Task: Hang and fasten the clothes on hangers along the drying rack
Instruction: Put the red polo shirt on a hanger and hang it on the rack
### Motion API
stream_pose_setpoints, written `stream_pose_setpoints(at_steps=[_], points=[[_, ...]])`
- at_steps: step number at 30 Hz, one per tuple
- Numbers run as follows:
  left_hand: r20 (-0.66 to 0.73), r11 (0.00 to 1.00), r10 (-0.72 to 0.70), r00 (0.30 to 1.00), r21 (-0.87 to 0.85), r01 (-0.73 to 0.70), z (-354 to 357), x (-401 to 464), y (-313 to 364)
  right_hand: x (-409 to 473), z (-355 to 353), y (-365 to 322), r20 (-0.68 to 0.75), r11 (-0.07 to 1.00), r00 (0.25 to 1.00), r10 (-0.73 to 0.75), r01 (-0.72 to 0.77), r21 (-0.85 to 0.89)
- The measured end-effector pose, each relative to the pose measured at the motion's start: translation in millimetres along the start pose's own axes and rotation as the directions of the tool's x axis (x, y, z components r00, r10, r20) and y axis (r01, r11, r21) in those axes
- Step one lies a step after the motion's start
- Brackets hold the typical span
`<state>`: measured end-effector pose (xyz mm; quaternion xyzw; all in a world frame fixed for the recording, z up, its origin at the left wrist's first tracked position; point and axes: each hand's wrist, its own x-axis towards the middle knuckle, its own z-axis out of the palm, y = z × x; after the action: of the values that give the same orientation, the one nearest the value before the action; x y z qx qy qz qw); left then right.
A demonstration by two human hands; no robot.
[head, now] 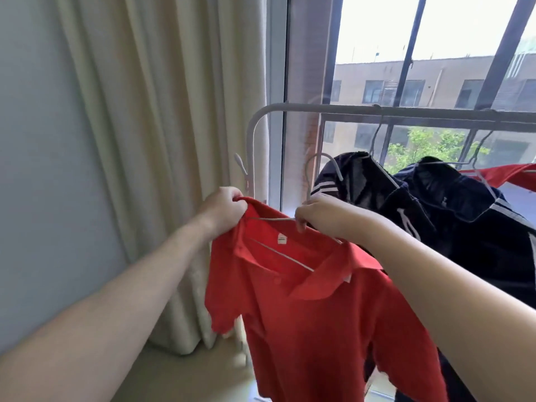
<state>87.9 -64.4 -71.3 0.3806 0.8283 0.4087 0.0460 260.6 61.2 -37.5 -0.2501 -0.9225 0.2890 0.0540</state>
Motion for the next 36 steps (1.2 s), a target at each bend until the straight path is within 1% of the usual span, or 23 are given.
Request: stream_pose_setpoints(at_steps=[1,4,6,8,10,12,14,15,16,18,19,21,22,23,25,26,27,28,29,32,33,35,36], points=[[0.049,0.999,0.027,0.998,0.022,-0.028,-9,-6,2,0,3,-4,-0.003,0.999,1.0,-0.017,0.017,0.036],[0.237,0.996,0.09,0.967,-0.018,-0.089,-41,-22,-8,1,12,-14,-0.048,0.979,0.997,-0.067,0.075,0.19],[0.288,0.993,0.08,0.954,-0.102,-0.052,-62,-32,-19,4,18,-24,-0.105,0.959,0.989,-0.1,0.124,0.255],[0.331,0.982,0.029,0.943,-0.183,0.034,-78,-35,-27,8,24,-37,-0.155,0.958,0.98,-0.125,0.16,0.24],[0.33,0.994,-0.006,0.944,-0.102,0.042,-94,-34,-37,19,33,-56,-0.126,0.952,0.983,-0.135,0.164,0.258],[0.3,0.999,-0.039,0.953,0.031,0.031,-106,-31,-49,28,37,-70,-0.018,0.959,0.989,-0.147,0.147,0.242],[0.219,0.992,-0.055,0.974,0.121,0.029,-116,-28,-65,31,36,-78,0.067,0.99,0.992,-0.105,0.098,0.105],[0.154,0.985,-0.052,0.987,0.172,0.025,-118,-28,-69,31,33,-74,0.082,0.999,0.995,-0.052,0.052,-0.008],[0.073,0.974,-0.038,0.997,0.227,0.02,-121,-28,-74,29,30,-70,0.067,0.985,0.998,0.019,-0.007,-0.173],[-0.064,0.96,-0.005,0.998,0.279,0.023,-130,-26,-82,24,29,-63,-0.018,0.86,0.993,0.117,-0.11,-0.498],[-0.098,0.959,0.002,0.995,0.281,0.026,-134,-26,-86,23,31,-59,-0.057,0.819,0.99,0.13,-0.14,-0.557],[-0.138,0.964,0.018,0.99,0.266,0.02,-142,-26,-90,28,38,-55,-0.079,0.844,0.983,0.167,-0.184,-0.503],[-0.151,0.965,0.033,0.988,0.26,0.007,-144,-26,-90,33,44,-54,-0.072,0.883,0.978,0.196,-0.208,-0.421],[-0.163,0.962,0.051,0.985,0.272,-0.005,-144,-27,-89,37,49,-52,-0.062,0.925,0.974,0.217,-0.225,-0.306],[-0.165,0.939,0.102,0.981,0.342,-0.04,-143,-29,-83,47,59,-56,-0.08,0.973,0.97,0.232,-0.23,0.031],[-0.158,0.919,0.133,0.978,0.389,-0.062,-141,-30,-80,50,61,-63,-0.102,0.96,0.971,0.219,-0.196,0.199],[-0.148,0.9,0.165,0.975,0.427,-0.088,-139,-29,-78,52,63,-73,-0.13,0.939,0.973,0.189,-0.14,0.315],[-0.132,0.882,0.19,0.973,0.458,-0.11,-136,-29,-79,55,64,-82,-0.16,0.925,0.977,0.142,-0.073,0.374],[-0.13,0.871,0.211,0.969,0.475,-0.125,-132,-28,-79,57,65,-88,-0.19,0.934,0.978,0.09,-0.016,0.358],[-0.224,0.896,0.242,0.944,0.424,-0.13,-135,-27,-81,63,64,-87,-0.316,0.995,0.948,-0.033,0.06,0.075],[-0.264,0.908,0.257,0.93,0.396,-0.139,-138,-27,-82,64,62,-82,-0.335,0.996,0.94,-0.063,0.081,0.039],[-0.307,0.931,0.257,0.916,0.332,-0.15,-144,-30,-83,62,56,-72,-0.313,0.982,0.946,-0.082,0.13,0.136],[-0.316,0.94,0.249,0.916,0.305,-0.15,-146,-31,-83,61,54,-68,-0.294,0.979,0.953,-0.073,0.124,0.161]])
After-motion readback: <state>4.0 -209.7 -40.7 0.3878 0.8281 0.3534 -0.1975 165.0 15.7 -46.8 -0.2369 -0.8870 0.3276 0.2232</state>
